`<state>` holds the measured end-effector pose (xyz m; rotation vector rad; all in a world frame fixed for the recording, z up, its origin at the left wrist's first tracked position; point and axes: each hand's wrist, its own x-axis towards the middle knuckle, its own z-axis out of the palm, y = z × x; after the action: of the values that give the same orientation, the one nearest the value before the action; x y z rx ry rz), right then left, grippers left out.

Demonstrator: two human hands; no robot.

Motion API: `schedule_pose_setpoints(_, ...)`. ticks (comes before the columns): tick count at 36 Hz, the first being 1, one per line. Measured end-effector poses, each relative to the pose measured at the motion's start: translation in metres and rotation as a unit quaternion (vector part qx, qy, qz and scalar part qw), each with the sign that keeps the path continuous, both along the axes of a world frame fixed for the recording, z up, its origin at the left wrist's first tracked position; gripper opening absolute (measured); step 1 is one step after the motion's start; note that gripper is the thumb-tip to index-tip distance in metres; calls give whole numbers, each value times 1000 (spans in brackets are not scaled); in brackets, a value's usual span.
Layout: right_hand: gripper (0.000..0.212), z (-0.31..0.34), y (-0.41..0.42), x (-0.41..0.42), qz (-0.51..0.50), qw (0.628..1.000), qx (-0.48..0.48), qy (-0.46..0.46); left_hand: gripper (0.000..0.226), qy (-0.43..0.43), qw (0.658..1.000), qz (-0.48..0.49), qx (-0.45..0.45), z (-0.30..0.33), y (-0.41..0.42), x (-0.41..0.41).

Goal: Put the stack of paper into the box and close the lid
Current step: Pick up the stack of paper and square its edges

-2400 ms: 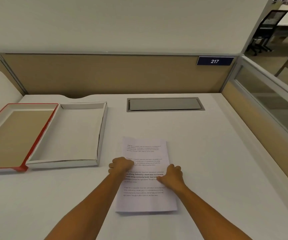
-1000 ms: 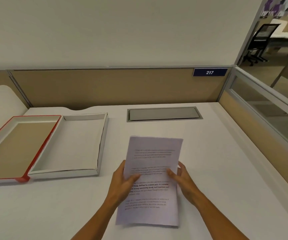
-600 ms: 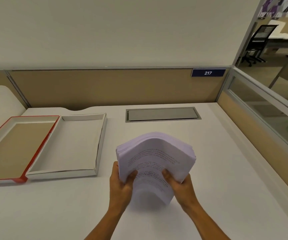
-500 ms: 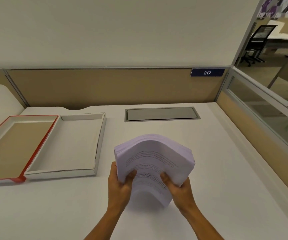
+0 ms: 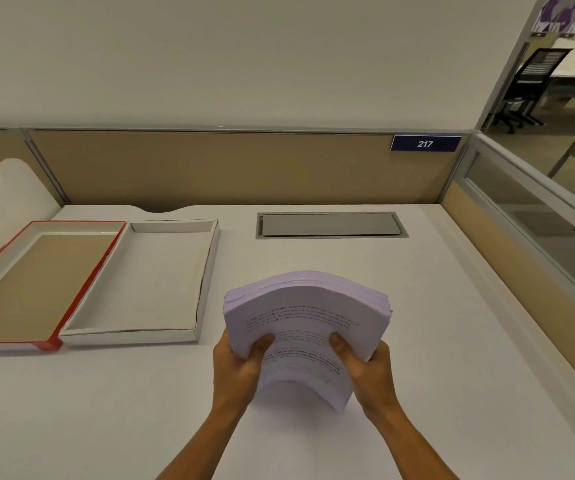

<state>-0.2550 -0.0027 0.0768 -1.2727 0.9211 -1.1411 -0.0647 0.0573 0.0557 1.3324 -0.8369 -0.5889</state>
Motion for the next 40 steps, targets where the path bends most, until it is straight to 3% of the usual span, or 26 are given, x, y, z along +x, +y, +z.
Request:
schedule_pose_setpoints(5,31,2,-4,0,13,1000,-20,3,43,-16,1000,0,-15,-2,-1,3)
schedule_pose_setpoints(13,26,-29,1,-3,37,998,27,43,41,-51,996,-23,68,-32,4,2)
schedule_pose_setpoints(40,27,-45,-18,-3,29,997,31,71,41,-92,993,-38,69,-33,-9,15)
